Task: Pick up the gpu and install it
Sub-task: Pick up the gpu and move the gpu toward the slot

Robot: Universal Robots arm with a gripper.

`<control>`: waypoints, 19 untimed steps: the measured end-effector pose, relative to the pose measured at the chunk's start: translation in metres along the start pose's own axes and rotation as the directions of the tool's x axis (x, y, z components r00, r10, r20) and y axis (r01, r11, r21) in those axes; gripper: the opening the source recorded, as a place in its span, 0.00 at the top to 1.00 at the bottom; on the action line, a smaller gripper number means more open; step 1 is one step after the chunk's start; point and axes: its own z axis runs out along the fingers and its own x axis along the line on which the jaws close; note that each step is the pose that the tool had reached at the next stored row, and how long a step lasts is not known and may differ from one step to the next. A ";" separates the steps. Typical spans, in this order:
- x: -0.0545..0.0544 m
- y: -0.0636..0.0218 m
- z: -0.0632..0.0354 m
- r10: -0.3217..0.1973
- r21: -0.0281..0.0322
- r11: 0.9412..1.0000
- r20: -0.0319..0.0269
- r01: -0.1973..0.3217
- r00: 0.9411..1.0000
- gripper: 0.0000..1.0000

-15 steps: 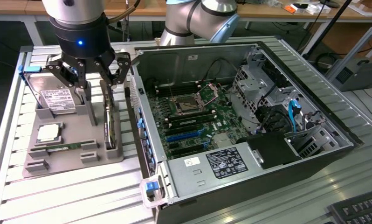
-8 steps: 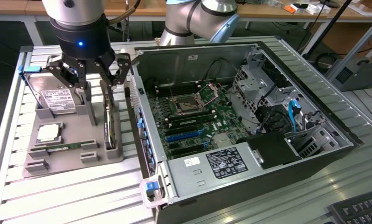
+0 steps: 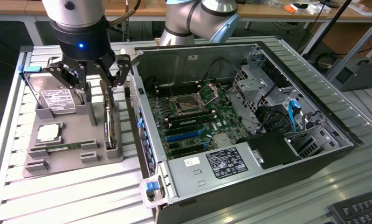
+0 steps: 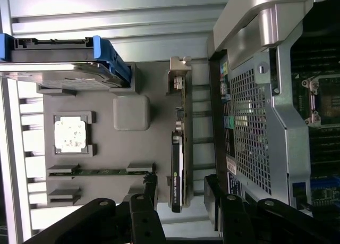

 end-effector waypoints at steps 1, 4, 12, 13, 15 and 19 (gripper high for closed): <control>0.000 0.0000 0.0002 0.000 0.000 1.000 0.000 0.000 1.000 0.52; 0.000 -0.0001 0.0012 0.000 0.000 1.000 0.000 0.000 1.000 0.52; 0.001 -0.0002 0.0045 0.000 0.000 1.000 0.000 0.000 1.000 0.52; 0.001 -0.0002 0.0050 0.000 0.000 1.000 0.000 0.000 1.000 0.52; 0.001 -0.0003 0.0058 0.000 0.000 1.000 0.000 0.000 1.000 0.52; 0.001 -0.0003 0.0074 0.000 0.000 1.000 0.000 0.000 1.000 0.52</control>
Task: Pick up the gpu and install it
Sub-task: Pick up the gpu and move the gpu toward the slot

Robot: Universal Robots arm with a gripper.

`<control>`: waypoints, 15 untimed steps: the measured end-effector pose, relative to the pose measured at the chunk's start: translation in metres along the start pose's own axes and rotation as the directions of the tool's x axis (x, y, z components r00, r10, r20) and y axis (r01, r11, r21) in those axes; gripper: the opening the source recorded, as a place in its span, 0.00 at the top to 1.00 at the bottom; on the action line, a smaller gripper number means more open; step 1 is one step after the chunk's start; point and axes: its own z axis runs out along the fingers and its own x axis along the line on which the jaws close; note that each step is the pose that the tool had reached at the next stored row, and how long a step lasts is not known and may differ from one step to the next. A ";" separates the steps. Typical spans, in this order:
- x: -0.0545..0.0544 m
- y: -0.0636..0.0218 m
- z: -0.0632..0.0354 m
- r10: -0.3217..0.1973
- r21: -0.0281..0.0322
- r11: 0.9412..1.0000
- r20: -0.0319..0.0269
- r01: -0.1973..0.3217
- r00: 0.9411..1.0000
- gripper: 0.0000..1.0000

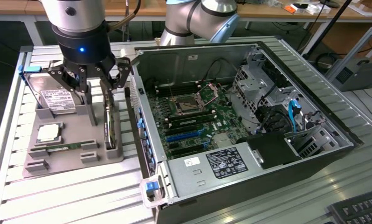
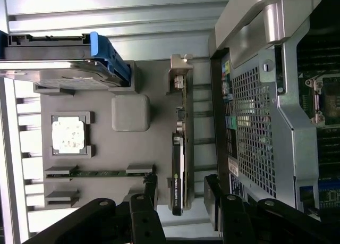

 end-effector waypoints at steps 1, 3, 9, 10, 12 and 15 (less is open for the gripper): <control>0.000 0.0000 0.0004 0.000 0.000 1.000 0.000 0.000 1.000 0.52; 0.000 -0.0001 0.0017 0.000 0.000 1.000 0.000 0.000 1.000 0.52; 0.000 -0.0002 0.0039 0.000 0.000 1.000 0.000 0.000 1.000 0.52; 0.000 -0.0002 0.0046 0.000 0.000 1.000 0.000 0.000 1.000 0.52; 0.000 -0.0002 0.0054 0.000 0.000 1.000 0.000 0.000 1.000 0.52; 0.000 -0.0003 0.0068 0.000 0.000 1.000 0.000 0.000 1.000 0.52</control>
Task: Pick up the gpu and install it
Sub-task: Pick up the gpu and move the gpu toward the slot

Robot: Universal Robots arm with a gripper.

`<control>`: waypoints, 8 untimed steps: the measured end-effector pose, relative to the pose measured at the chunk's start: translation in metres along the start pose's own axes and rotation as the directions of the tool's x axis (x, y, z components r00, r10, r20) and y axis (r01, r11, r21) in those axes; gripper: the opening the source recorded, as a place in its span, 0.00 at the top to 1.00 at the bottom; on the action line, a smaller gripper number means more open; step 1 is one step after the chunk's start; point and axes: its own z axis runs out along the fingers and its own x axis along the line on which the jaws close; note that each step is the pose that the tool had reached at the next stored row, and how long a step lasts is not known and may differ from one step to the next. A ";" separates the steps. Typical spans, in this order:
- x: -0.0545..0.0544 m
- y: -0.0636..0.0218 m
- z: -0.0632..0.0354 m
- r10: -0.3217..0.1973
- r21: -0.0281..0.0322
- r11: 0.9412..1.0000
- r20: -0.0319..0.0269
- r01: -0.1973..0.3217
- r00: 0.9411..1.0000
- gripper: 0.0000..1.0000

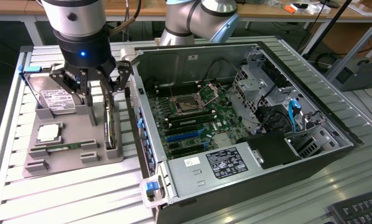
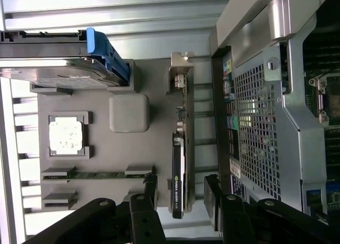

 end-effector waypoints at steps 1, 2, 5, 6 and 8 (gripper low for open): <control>0.000 0.0000 0.0005 0.000 0.000 1.000 0.000 0.000 1.000 0.52; 0.000 0.0000 0.0008 0.000 0.000 1.000 0.000 0.000 1.000 0.52; 0.000 -0.0001 0.0020 0.000 0.000 1.000 0.000 0.000 1.000 0.52; 0.000 -0.0001 0.0023 0.000 0.000 1.000 0.000 0.000 1.000 0.52; 0.000 -0.0001 0.0030 0.000 0.000 1.000 0.000 0.000 1.000 0.52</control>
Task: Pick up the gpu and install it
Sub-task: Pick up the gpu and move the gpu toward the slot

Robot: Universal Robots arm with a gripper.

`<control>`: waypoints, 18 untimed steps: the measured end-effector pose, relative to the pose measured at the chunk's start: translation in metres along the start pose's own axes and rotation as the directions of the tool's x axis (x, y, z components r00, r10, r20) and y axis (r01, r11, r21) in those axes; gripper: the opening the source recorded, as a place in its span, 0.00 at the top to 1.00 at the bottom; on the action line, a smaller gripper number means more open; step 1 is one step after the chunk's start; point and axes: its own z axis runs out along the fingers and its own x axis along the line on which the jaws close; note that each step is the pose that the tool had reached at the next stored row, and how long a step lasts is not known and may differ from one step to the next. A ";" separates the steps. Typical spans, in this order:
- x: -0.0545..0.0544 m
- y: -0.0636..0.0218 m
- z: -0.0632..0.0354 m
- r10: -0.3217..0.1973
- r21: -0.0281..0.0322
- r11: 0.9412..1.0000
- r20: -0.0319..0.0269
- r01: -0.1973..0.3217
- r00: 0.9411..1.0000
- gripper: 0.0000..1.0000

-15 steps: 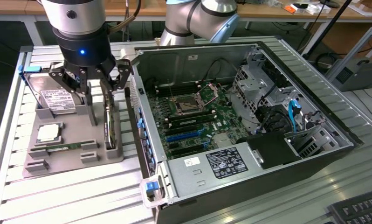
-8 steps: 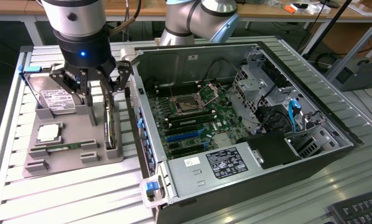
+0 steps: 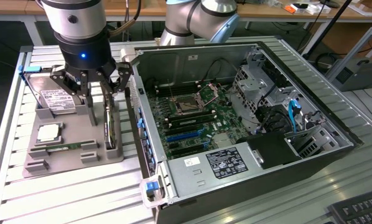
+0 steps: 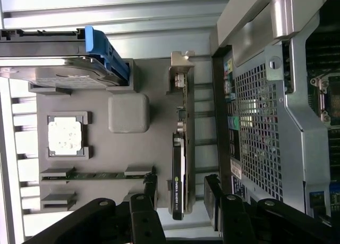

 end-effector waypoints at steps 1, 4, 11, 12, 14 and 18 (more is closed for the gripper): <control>0.000 0.0000 0.0005 0.000 0.000 1.000 0.000 0.000 1.000 0.52; 0.000 -0.0001 0.0017 0.000 0.000 1.000 0.000 0.000 1.000 0.52; 0.000 -0.0002 0.0038 0.000 0.000 1.000 0.000 0.000 1.000 0.52; 0.000 -0.0002 0.0043 0.000 0.000 1.000 0.000 0.000 1.000 0.52; 0.000 -0.0002 0.0055 0.000 0.000 1.000 0.000 0.000 1.000 0.52; 0.000 -0.0003 0.0078 0.000 0.000 1.000 0.000 0.000 1.000 0.52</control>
